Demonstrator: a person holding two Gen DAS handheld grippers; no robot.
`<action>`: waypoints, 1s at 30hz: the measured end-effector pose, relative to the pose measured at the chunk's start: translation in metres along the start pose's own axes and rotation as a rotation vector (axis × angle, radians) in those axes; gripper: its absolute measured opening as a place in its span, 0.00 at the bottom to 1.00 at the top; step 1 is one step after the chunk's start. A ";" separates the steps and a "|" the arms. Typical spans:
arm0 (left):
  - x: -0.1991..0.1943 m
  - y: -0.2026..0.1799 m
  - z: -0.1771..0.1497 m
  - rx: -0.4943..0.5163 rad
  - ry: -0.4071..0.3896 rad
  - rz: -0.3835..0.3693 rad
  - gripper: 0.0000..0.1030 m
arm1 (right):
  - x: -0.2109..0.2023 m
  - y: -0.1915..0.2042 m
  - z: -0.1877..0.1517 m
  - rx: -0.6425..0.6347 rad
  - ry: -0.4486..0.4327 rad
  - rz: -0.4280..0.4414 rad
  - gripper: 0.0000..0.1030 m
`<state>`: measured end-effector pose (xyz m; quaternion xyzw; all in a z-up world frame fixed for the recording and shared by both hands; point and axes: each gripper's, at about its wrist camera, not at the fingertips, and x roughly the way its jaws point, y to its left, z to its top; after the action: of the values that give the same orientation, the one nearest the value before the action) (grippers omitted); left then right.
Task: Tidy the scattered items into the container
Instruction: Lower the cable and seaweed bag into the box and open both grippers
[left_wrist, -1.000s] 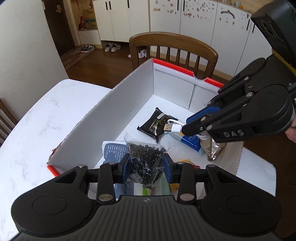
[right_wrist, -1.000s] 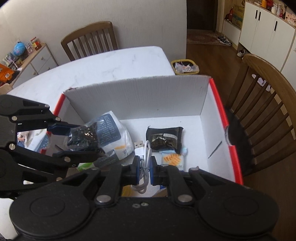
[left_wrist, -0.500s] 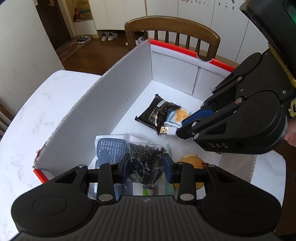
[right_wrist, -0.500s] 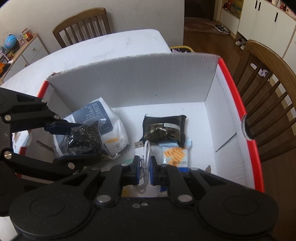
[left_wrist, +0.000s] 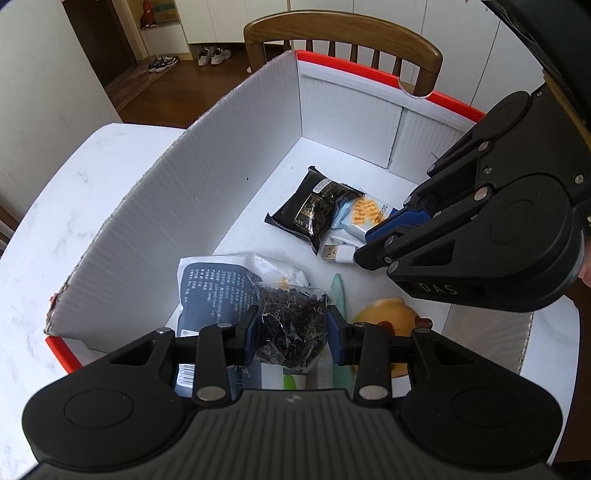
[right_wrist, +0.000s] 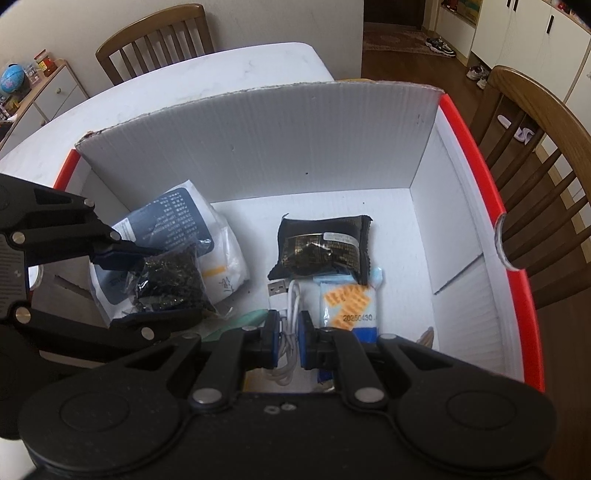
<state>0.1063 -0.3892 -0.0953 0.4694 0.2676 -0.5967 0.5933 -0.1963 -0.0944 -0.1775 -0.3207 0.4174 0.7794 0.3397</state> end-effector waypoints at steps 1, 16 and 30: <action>0.001 0.000 0.000 -0.001 0.004 -0.003 0.35 | 0.001 0.000 0.000 0.003 0.002 -0.001 0.09; 0.007 0.003 0.001 -0.039 0.015 -0.020 0.35 | -0.001 -0.002 0.001 0.043 -0.014 -0.003 0.16; 0.000 -0.002 0.002 -0.041 -0.017 -0.003 0.64 | -0.011 -0.008 -0.001 0.095 -0.052 -0.013 0.29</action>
<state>0.1040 -0.3906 -0.0947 0.4514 0.2754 -0.5962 0.6041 -0.1837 -0.0948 -0.1722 -0.2864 0.4427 0.7646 0.3705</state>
